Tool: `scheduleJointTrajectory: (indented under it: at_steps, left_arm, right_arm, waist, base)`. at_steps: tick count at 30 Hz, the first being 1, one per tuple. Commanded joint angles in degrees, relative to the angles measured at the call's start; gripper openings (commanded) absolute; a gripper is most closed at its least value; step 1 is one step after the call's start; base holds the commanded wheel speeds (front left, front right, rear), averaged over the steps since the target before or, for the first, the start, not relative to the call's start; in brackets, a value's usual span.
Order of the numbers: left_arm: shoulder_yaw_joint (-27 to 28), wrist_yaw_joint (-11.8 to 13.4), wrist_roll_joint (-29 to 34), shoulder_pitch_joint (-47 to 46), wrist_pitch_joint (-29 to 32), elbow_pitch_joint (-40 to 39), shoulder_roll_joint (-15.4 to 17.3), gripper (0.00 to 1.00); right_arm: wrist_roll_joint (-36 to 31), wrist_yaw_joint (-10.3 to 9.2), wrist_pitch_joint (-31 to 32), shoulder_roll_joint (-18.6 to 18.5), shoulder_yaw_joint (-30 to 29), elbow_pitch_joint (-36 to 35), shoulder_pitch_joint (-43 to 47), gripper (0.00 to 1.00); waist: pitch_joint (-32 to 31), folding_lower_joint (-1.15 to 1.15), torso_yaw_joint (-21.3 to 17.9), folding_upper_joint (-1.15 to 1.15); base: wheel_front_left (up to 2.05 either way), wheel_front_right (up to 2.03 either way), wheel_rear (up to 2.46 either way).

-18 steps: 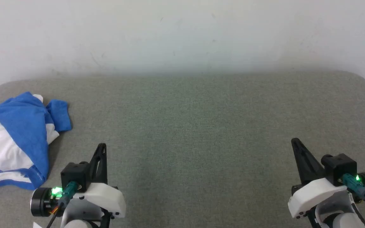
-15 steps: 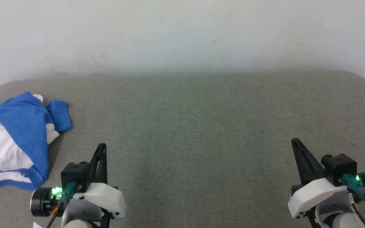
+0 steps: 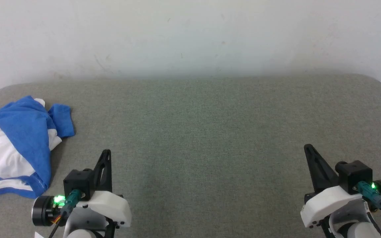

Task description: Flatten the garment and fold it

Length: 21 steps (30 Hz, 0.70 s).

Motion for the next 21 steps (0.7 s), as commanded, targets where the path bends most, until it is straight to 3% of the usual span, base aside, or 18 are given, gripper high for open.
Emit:
scheduleJointTrajectory:
  at_steps: [1, 7, 8, 21]
  left_arm:
    - [0.2, -0.5, 0.4, 0.3, 0.0, -0.3, -0.2, 0.0]
    - [0.2, -0.5, 0.4, 0.3, 0.0, -0.3, -0.2, 0.0]
    - [0.0, 0.0, 0.0, 0.0, 0.0, 0.0, 0.0, 1.0]
    - [-0.8, 0.3, -1.3, 0.1, -1.2, 0.8, 0.0, 1.0]
  right_arm:
    - [-0.4, -0.12, 0.0, 0.2, 0.0, -0.4, -0.4, 0.0]
    - [-0.4, -0.12, 0.0, 0.2, 0.0, -0.4, -0.4, 0.0]
    - [0.0, 0.0, 0.0, 0.0, 0.0, 0.0, 0.0, 1.0]
    - [1.5, -0.01, -1.2, 0.0, -0.1, 1.1, 0.3, 1.0]
  waist:
    - [0.0, 0.0, 0.0, 0.0]
    - [0.0, 0.0, 0.0, 0.0]
    - [0.0, 0.0, 0.0, 0.0]
    - [0.0, 0.0, 0.1, 0.0]
  base:
    - [0.0, 0.0, 0.0]
    - [0.0, 0.0, 0.0]
    - [0.0, 0.0, 0.0]
    - [0.0, 0.0, 0.0]
